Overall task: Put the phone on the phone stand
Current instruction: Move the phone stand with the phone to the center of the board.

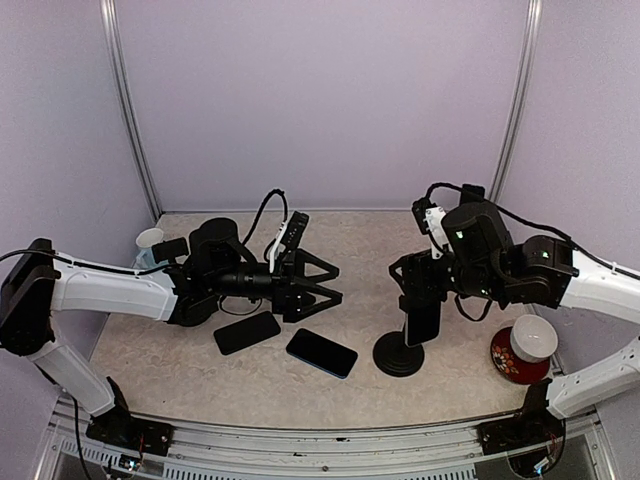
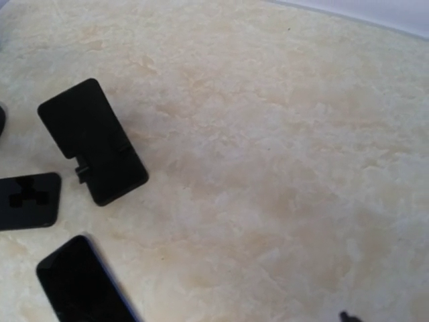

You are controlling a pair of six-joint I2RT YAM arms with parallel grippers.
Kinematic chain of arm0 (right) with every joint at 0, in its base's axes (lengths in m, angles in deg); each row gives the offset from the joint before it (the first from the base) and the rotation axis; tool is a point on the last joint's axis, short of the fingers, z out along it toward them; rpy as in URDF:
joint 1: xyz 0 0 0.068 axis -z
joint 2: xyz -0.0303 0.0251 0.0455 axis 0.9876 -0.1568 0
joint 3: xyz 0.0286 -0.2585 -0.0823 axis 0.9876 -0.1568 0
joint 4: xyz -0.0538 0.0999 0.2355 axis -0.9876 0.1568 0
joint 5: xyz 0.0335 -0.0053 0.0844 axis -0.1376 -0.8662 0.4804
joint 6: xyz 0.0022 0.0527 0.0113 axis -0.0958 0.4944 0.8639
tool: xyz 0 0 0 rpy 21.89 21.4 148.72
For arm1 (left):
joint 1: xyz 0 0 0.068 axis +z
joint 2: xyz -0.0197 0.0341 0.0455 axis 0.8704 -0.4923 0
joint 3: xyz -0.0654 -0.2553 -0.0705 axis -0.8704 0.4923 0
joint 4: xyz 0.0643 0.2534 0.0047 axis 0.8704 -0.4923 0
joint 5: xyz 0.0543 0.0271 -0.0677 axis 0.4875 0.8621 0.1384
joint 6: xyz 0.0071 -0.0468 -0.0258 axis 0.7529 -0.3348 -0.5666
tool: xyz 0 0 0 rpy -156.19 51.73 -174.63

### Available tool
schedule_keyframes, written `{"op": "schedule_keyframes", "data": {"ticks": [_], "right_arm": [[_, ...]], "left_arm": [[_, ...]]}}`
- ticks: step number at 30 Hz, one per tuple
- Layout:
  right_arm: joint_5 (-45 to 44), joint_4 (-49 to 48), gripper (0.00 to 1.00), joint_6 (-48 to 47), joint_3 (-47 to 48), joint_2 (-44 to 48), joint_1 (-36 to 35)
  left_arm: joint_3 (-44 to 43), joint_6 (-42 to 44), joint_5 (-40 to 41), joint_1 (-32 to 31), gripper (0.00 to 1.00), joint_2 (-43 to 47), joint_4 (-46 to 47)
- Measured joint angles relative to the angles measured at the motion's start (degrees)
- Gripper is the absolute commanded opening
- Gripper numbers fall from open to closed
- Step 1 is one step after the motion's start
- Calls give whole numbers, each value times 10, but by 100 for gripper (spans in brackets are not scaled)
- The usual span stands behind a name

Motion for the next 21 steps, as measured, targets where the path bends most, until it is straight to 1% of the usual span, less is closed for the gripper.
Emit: {"op": "schedule_keyframes", "data": {"ticks": [5, 9, 16, 21], "right_arm": [[-27, 7, 56, -36, 28, -24, 1], [-38, 7, 53, -65, 46, -42, 16], [-33, -6, 53, -104, 68, -60, 74], [-25, -23, 53, -130, 98, -88, 119]], "left_arm": [[1, 2, 0, 3, 99, 1, -2], [8, 7, 2, 15, 99, 14, -11], [23, 21, 4, 47, 99, 31, -19], [37, 31, 6, 59, 99, 31, -22]]}}
